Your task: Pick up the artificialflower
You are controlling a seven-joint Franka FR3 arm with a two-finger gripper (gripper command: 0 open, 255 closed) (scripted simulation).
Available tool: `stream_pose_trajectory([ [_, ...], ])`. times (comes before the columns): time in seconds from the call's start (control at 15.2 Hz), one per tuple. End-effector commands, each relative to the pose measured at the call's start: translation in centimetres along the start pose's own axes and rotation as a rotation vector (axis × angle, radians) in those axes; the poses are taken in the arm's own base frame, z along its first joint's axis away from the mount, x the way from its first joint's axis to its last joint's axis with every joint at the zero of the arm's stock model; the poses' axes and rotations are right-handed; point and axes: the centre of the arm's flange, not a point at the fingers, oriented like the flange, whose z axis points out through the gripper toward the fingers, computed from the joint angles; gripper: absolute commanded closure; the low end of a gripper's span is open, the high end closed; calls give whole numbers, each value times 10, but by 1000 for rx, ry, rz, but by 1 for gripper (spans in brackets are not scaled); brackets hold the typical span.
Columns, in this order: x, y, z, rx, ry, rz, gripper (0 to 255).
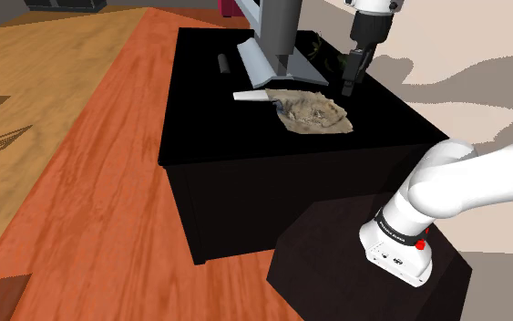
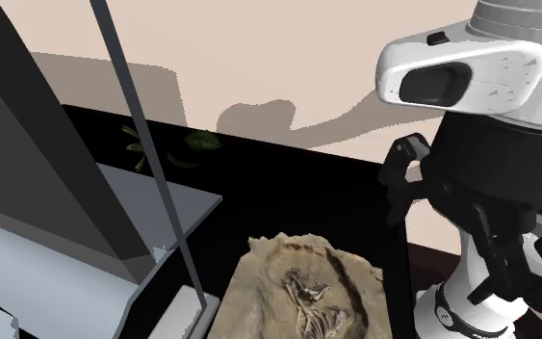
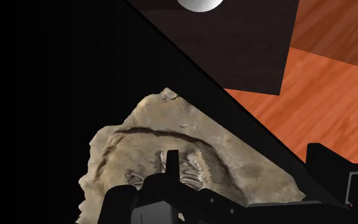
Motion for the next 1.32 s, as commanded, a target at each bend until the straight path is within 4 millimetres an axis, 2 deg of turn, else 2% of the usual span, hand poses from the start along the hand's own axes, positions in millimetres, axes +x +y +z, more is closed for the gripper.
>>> stream_pose_trajectory([
  [0.0, 0, 0, 0, 0, 0, 0, 0],
  [1.25, 83, 219, 38, -90, 12, 116, 0],
])
